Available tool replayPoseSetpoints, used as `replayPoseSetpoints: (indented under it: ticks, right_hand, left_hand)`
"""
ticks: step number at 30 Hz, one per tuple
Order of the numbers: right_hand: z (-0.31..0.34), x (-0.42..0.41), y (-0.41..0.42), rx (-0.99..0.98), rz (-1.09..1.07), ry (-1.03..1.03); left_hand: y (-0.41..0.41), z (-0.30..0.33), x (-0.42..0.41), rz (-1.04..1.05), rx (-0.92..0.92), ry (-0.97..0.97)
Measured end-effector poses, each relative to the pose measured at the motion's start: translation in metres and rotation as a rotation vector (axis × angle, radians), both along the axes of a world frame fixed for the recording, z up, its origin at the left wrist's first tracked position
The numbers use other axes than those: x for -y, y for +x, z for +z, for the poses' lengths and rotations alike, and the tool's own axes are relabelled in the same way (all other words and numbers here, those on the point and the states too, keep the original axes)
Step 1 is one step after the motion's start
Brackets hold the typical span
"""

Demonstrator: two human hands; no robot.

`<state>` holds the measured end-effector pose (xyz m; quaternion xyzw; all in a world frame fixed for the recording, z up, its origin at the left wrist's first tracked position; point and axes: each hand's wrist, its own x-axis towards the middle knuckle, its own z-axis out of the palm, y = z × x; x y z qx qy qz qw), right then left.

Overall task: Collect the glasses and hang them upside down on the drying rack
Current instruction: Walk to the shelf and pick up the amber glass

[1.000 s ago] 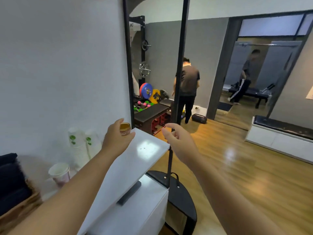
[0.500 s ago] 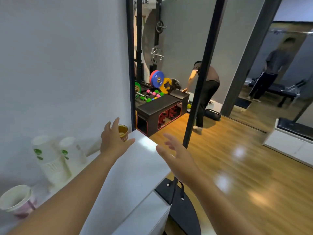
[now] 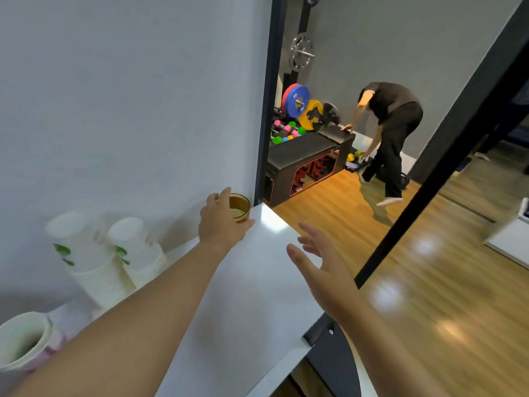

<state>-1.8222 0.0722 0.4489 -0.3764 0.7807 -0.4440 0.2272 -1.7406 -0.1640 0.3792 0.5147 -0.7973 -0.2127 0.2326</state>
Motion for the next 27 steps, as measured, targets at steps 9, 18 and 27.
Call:
replayPoseSetpoints:
  ticks: [9,18,27]
  right_hand:
    - [-0.002,0.001,0.007,0.106,-0.002,-0.034]
    - [0.011,-0.01,0.03,0.325,-0.026,-0.155]
    - [0.07,-0.04,0.088,0.526,0.125,-0.24]
  left_hand:
    - [0.011,0.0,-0.008,-0.05,-0.076,-0.034]
    - [0.037,0.066,-0.073,-0.065,-0.195,-0.149]
    - [0.141,0.171,-0.182,0.072,-0.216,-0.305]
